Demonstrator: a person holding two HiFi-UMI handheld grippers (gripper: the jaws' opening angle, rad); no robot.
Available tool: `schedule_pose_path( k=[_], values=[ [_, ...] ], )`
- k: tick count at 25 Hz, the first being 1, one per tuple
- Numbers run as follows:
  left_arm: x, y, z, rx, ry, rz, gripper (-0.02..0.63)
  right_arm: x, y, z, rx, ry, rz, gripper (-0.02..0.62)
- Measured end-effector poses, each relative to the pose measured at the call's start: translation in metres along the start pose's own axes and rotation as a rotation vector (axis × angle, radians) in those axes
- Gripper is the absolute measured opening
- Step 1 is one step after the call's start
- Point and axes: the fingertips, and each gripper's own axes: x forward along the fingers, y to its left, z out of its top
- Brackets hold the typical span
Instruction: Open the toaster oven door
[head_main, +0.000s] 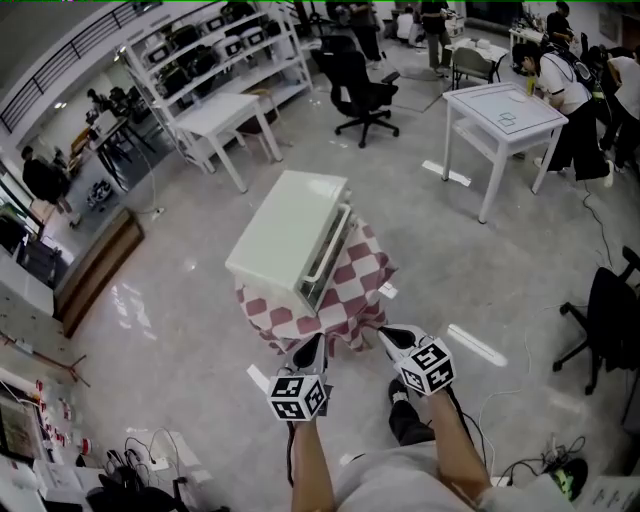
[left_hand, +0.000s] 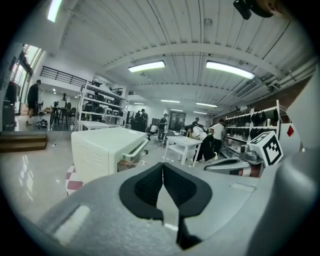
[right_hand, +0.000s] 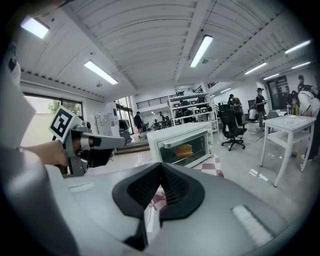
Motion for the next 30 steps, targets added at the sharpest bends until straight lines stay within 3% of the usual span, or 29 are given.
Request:
schedule_pose_path(
  k=[8,19,23,30],
  values=[
    [0.049,0.029,0.032,-0.006,-0.022,0.044,0.028,0.042,-0.06,0.039,0.007,-0.007,-0.013,0.003],
    [0.102,0.059,0.067,0.003,-0.063,0.128,0.008,0.096,-0.105,0.079,-0.027,-0.048,0.075,0.003],
    [0.11,0.06,0.059,-0.003,-0.052,0.148,0.006,0.106,-0.12,0.078,-0.048,-0.04,0.079,0.003],
    [0.095,0.072,0.027,-0.054,-0.003,0.225,0.006,0.136,-0.118,0.082,-0.198,0.006,0.121,0.003]
  ],
)
